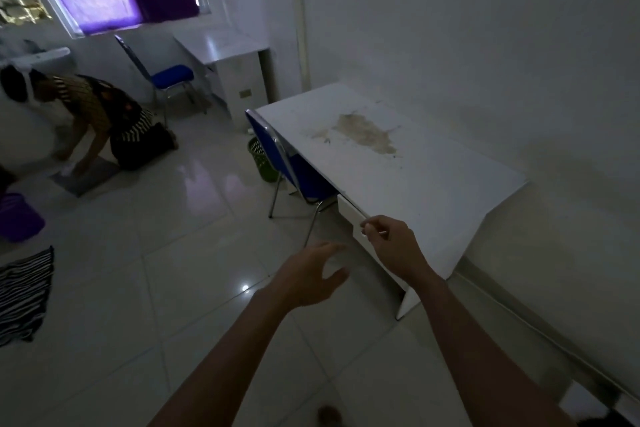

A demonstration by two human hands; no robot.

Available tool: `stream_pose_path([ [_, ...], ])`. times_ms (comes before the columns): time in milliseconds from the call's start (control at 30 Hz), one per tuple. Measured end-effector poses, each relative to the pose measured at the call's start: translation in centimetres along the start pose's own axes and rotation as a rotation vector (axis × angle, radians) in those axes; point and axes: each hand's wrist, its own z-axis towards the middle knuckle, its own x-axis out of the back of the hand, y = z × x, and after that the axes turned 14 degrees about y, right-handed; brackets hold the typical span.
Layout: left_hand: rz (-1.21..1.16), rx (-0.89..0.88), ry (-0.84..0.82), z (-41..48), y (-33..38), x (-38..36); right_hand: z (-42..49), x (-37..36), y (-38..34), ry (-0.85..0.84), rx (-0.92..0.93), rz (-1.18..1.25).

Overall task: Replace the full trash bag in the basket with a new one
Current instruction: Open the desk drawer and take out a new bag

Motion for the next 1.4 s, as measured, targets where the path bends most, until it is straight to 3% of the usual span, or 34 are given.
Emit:
stream_pose_path([
  [400,0.13,-0.105,-0.224,18.1,-12.9,-0.4,12.8,-10.3,5.6,-0.013,-0.247,-0.185],
  [633,0.174,-0.328,-0.361,29.8,-19.3,-2.8,17.3,-15.7,8.2,-0.022,-0.39,-0.511],
  [967,0.3,-0.588,-0.691,41.5,-23.9,-9.0,19.5,-22.7,11.8,0.034,-0.698,-0.843],
  [1233,0.488,-0.8,-0.704,46.5,-24.0,-17.5,21.3,-25.8,16.8,0.227,-1.11,-0.57],
  [1400,0.535,-0.838,-0.697,46.8,-25.8,-20.0,22.0,-27.0,19.6,0.475,-1.303,-0.324],
])
